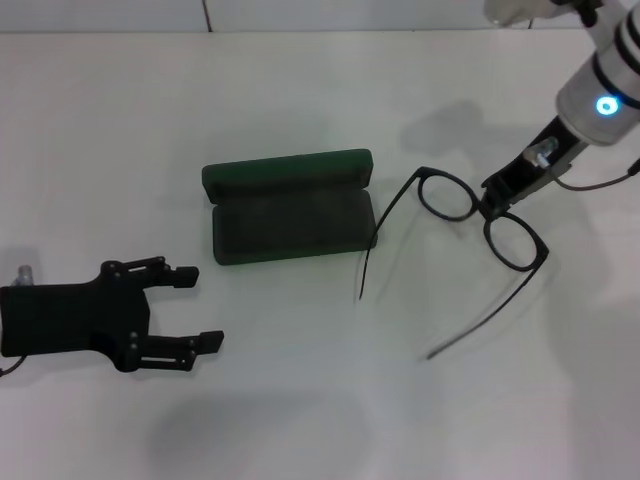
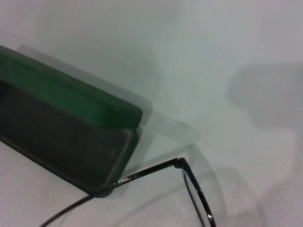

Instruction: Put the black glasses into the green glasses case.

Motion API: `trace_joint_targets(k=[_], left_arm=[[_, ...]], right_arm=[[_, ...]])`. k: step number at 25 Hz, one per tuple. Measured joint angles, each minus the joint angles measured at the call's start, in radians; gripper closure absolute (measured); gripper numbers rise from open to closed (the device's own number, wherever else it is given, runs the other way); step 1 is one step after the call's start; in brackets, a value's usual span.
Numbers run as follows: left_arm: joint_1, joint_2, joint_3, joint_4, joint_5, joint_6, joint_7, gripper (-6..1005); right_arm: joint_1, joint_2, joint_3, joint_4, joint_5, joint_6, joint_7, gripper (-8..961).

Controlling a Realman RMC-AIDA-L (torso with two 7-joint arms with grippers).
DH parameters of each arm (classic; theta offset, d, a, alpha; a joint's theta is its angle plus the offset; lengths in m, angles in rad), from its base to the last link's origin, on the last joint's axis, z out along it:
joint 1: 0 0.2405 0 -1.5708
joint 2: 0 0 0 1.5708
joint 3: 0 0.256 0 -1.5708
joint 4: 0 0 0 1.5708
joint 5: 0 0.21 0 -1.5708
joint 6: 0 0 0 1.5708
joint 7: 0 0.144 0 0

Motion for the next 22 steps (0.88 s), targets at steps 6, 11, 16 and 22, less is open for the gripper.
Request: trace_joint_targets(k=[6,11,16,22], left_arm=[[0.010,-0.009,0.000,-0.002,-0.011,0.077,-0.026,109],[-0.016,-0.011,0.000,-0.092,-0.012,0.109,-0.043,110],[-0.084,-0.013,-0.001,-0.219,-0.013,0.115,-0.039,110],[-0.168,-0.033,-0.010,-0.327,-0.052,0.084,-0.037,110]], right_arm=[[-0.152,-0.023,0.007,-0.228,0.118,-0.063,-0.010,918],[-0.253,-0.044,0.137,-0.297,0.309,-0.056,-0.136,918],[-0.314,-0.043,0.242,-0.288,0.457,-0.024,-0.289,919],[-0.384,0.005,0.235,-0.224,0.726,0.080,-0.546,919]])
